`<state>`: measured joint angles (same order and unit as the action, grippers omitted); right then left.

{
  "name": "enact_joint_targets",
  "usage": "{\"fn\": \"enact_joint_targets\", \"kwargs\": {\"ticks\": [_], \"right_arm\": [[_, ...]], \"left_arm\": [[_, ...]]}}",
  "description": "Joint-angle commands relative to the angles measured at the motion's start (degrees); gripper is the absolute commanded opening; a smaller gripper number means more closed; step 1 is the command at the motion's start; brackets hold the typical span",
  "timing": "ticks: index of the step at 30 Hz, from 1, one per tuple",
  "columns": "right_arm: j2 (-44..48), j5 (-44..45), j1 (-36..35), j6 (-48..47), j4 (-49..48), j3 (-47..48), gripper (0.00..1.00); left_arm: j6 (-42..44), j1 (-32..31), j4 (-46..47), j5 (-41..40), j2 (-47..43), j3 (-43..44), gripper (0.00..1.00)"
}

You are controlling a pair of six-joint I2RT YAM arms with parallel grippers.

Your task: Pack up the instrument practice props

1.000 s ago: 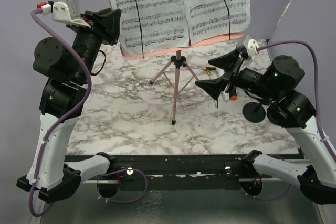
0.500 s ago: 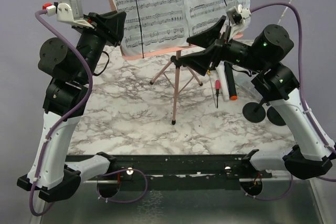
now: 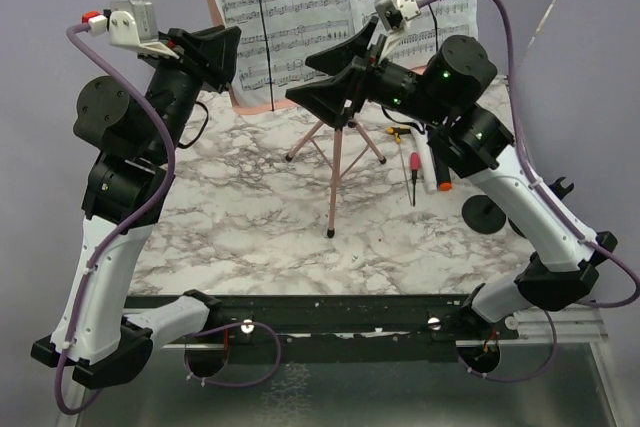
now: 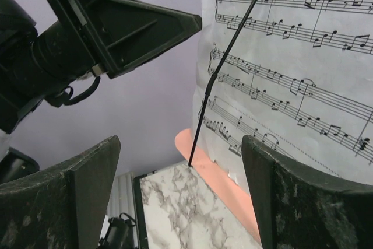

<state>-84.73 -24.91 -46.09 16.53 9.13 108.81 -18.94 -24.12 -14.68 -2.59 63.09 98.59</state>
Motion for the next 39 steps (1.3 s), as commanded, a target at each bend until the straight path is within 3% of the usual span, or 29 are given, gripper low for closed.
{"fn": "enact_joint_targets", "kwargs": {"ticks": [1,12,23,31,36,39], "right_arm": [[-3.0,7.2,-1.9,-1.8,-4.6,2.4,0.87],[-9.4,11.4,-3.4,-2.6,-5.9,9.0,0.78],[-12.4,12.2,-3.7,-2.4,-6.1,11.4,0.57],[-13.7,12.3,-3.7,-2.1,-6.9,11.9,0.47],[-14.0,11.5,-3.7,-2.0,-7.2,12.0,0.30],[-13.7,11.9,-3.7,-2.5,-6.9,12.0,0.16]], "left_arm": [[-0.4,-0.4,0.4,0.2,-0.7,-0.7,0.32],[0.2,-0.4,0.4,0.3,-0.3,-1.0,0.32],[1.3,-0.4,0.5,0.7,0.4,-0.7,0.29],[1.7,-0.5,0.4,1.0,1.0,-0.3,0.26],[2.4,-0.4,0.4,0.7,1.0,-0.4,0.22],[3.1,-0.4,0.4,0.1,0.8,-0.4,0.15]]}}
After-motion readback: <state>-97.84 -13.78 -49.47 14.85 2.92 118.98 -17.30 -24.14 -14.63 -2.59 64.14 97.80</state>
